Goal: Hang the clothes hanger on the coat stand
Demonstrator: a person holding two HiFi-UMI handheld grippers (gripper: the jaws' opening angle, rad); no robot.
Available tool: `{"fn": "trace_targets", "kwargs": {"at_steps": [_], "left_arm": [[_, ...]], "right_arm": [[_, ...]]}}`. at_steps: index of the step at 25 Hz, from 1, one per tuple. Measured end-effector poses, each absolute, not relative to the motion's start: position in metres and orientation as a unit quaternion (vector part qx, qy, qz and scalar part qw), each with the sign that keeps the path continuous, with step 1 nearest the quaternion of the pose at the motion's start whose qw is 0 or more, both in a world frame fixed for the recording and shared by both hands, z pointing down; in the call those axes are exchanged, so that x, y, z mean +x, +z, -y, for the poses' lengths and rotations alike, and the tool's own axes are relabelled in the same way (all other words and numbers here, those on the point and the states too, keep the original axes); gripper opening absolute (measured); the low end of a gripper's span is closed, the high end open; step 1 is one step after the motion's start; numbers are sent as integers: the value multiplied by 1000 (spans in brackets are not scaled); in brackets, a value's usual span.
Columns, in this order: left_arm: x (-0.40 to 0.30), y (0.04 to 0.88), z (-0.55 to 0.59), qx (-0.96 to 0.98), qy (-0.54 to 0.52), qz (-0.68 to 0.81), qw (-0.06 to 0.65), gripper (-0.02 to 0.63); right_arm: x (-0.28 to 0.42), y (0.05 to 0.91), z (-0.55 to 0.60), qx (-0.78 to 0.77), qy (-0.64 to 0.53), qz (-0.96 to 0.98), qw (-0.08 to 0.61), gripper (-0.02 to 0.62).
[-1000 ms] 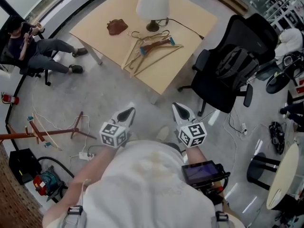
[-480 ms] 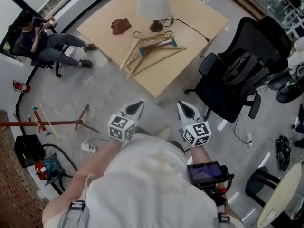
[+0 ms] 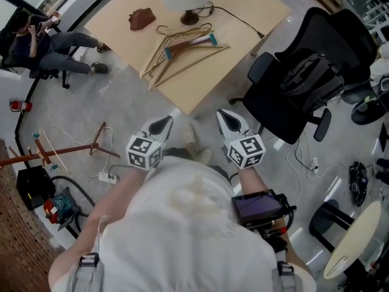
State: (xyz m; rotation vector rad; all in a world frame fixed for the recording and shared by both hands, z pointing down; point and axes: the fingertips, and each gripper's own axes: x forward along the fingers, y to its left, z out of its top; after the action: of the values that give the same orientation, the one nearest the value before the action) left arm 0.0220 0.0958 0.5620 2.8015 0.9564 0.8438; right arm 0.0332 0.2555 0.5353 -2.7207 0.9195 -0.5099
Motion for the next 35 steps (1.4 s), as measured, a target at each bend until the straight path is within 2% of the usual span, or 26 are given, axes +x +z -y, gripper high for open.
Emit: {"fn": "trace_targets", "kwargs": {"at_steps": [8,14,28,35], "left_arm": [[84,580,-141,893,277,-352,31,2],[140,580,-129,893,278,-354,34,2],[184,597,-97,901,291,-319,45,2],[219,602,-108,908,300,-290,16,2]], "right_arm": [[83,538,-284,-934,-192,-287,96,12],[137,528,-272,-935,-188,-292,75,14],[209,547,-228,-909,-226,-340,81,14],[249,561,-221,-886,-242,-389,74,13]]}}
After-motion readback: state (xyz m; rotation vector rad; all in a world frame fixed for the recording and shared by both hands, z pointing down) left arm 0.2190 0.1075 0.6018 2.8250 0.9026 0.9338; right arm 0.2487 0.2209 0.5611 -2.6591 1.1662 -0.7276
